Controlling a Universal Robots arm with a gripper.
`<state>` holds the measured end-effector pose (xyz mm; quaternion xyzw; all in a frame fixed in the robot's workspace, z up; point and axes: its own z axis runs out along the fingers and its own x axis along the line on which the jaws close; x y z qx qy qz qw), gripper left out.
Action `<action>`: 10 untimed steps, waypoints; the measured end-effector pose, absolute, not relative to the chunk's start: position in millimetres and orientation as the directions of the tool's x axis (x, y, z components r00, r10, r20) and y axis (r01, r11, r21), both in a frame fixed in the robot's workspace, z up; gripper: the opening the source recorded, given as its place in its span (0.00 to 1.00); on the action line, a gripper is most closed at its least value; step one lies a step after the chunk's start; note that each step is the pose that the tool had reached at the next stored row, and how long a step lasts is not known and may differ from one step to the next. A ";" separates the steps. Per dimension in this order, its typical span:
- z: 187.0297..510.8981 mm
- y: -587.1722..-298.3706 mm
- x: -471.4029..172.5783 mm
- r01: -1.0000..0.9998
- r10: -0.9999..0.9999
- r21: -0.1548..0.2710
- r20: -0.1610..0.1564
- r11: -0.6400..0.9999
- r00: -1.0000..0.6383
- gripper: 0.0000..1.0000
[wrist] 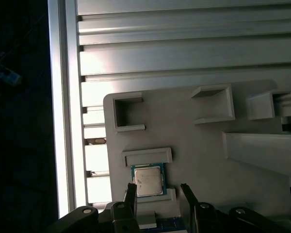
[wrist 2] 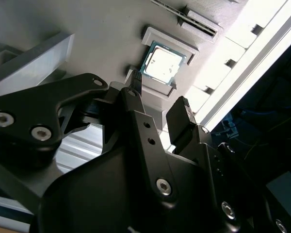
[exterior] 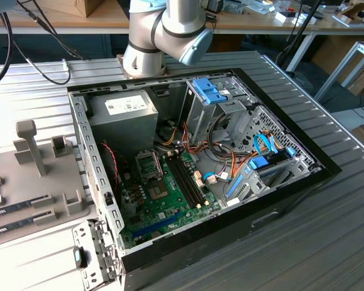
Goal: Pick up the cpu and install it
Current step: 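Pick up the cpu and move it towards the insertion slot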
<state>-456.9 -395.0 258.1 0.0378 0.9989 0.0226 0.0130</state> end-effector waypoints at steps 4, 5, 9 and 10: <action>256.9 -395.0 -456.9 0.063 0.064 0.046 -0.024 0.997 -0.998 0.48; 256.6 -395.0 -456.9 0.060 0.061 0.046 -0.024 0.997 -0.998 0.48; 255.2 -395.0 -456.8 0.058 0.059 0.046 -0.024 0.997 -0.998 0.48; 254.8 -395.0 -456.6 0.058 0.059 0.046 -0.024 0.997 -0.998 0.48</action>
